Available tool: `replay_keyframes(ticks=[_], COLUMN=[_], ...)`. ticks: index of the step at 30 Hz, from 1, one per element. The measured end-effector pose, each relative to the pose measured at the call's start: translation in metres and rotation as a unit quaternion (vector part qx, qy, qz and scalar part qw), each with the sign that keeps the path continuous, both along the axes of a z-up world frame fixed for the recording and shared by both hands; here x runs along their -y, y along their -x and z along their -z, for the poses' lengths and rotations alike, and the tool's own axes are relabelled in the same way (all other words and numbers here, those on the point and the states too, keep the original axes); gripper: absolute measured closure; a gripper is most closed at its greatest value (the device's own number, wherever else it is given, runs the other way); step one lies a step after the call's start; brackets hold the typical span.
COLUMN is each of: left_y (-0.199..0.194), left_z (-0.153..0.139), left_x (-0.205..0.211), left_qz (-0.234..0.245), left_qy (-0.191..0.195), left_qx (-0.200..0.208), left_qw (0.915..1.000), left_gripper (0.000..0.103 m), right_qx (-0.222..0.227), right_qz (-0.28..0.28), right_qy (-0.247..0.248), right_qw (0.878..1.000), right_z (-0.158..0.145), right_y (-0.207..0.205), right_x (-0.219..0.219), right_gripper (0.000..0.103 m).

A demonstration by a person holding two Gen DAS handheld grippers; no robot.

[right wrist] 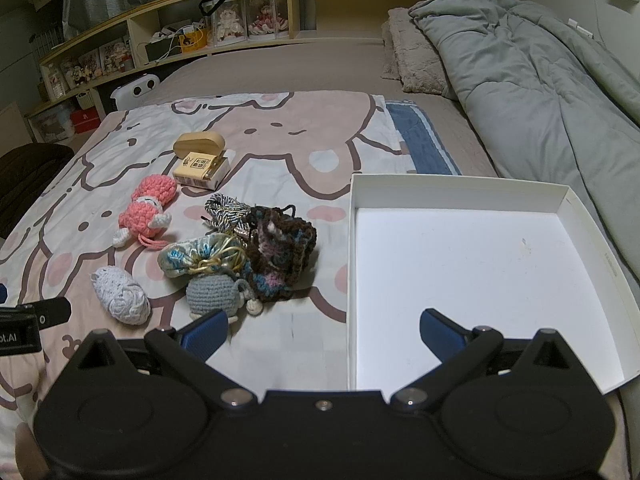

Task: Organize objects

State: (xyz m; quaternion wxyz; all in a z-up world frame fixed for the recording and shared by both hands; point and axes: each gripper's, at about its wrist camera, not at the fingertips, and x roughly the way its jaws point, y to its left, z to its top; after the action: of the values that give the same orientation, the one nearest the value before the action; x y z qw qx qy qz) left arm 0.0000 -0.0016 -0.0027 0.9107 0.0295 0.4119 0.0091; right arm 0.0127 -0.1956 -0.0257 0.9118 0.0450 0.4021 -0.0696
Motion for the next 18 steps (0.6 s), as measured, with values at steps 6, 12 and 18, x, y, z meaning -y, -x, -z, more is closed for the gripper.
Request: replay_keyframes(ticks=[6, 12, 18], left_y=[0.0, -0.0001, -0.0002], left_z=[0.0, 0.0, 0.0], left_x=[0.0, 0.0, 0.0], left_qz=[0.0, 0.0, 0.0], left_qy=[0.0, 0.0, 0.0], left_qx=[0.0, -0.001, -0.001], left_qw=[1.0, 1.0, 1.0], left_gripper=[0.0, 0.0, 0.0], right_qx=[0.0, -0.001, -0.001], right_qz=[0.0, 0.0, 0.001], right_qy=[0.0, 0.0, -0.001], right_qw=[1.0, 1.0, 1.0], right_z=[-0.0005, -0.0033, 0.0004], right_y=[0.0001, -0.001, -0.0001], right_x=[0.0003, 0.0002, 0.0006], right_gripper=[0.0, 0.0, 0.0])
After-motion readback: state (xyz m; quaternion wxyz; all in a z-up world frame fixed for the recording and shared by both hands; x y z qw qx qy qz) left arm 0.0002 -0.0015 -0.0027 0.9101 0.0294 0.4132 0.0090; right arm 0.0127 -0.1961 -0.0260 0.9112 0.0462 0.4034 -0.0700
